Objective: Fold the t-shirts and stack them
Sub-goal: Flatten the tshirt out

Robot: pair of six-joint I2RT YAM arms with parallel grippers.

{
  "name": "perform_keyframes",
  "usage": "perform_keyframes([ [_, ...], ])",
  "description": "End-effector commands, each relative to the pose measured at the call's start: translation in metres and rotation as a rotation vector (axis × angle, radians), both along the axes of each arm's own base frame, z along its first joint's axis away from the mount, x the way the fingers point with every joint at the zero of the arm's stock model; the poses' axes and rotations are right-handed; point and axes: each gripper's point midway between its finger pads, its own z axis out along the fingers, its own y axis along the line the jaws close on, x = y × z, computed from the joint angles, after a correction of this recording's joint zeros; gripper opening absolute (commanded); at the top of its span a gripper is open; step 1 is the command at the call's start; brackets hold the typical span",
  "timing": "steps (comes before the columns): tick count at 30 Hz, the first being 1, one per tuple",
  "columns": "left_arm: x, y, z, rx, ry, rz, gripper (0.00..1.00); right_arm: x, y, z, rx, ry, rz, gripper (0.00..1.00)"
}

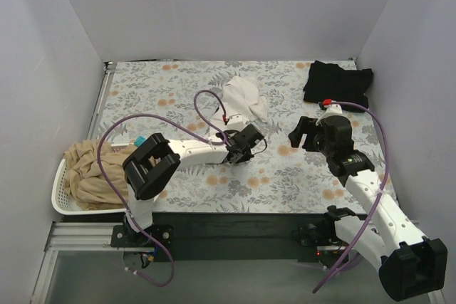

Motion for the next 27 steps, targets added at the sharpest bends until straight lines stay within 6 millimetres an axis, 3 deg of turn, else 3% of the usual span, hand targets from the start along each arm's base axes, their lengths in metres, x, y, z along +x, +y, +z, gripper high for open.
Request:
perform_keyframes([
  [1,0.01,-0.007,0.019,-0.02,-0.039,-0.006,0.0,0.003,0.002,0.011,0.021,-0.046,0.003,0.81],
  [4,0.009,-0.006,0.038,-0.025,-0.056,-0.038,0.0,0.005,0.003,0.014,0.013,-0.052,0.013,0.82],
  [5,0.009,-0.005,0.058,-0.047,-0.084,-0.046,0.0,0.007,0.003,0.012,0.009,-0.045,0.016,0.82],
  [7,0.005,0.005,0.081,-0.049,-0.107,-0.07,0.0,0.011,0.005,0.019,0.007,-0.054,0.022,0.82],
  [8,0.002,0.014,0.112,-0.086,-0.152,-0.07,0.0,0.015,0.006,0.019,-0.005,-0.049,0.03,0.82],
  [10,-0.011,0.041,0.121,-0.066,-0.152,-0.063,0.0,0.019,0.015,0.032,0.007,-0.067,0.079,0.82],
  [11,-0.017,0.051,0.135,-0.088,-0.172,-0.058,0.0,0.024,0.017,0.029,-0.001,-0.055,0.085,0.81],
  [12,-0.024,0.072,0.162,-0.124,-0.211,-0.036,0.0,0.028,0.018,0.031,0.0,-0.057,0.091,0.82],
  [13,-0.034,0.087,0.16,-0.125,-0.212,-0.03,0.0,0.032,0.023,0.039,0.009,-0.069,0.108,0.81],
  [14,-0.039,0.097,0.167,-0.141,-0.225,-0.027,0.0,0.037,0.028,0.032,0.008,-0.047,0.123,0.81],
  [15,-0.046,0.111,0.185,-0.191,-0.256,-0.034,0.0,0.043,0.033,0.036,0.02,-0.059,0.138,0.8],
  [16,-0.052,0.12,0.182,-0.191,-0.249,-0.031,0.0,0.046,0.044,0.041,0.03,-0.069,0.167,0.8],
  [21,-0.071,0.167,0.182,-0.17,-0.217,0.04,0.0,0.079,0.077,0.016,0.032,0.009,0.219,0.79],
  [25,-0.079,0.178,0.194,-0.205,-0.24,0.063,0.0,0.106,0.096,-0.001,0.018,0.047,0.243,0.77],
  [26,-0.08,0.179,0.197,-0.217,-0.249,0.062,0.0,0.112,0.099,-0.016,0.01,0.081,0.246,0.77],
  [27,-0.081,0.181,0.198,-0.217,-0.25,0.063,0.0,0.123,0.105,-0.007,0.017,0.058,0.249,0.76],
])
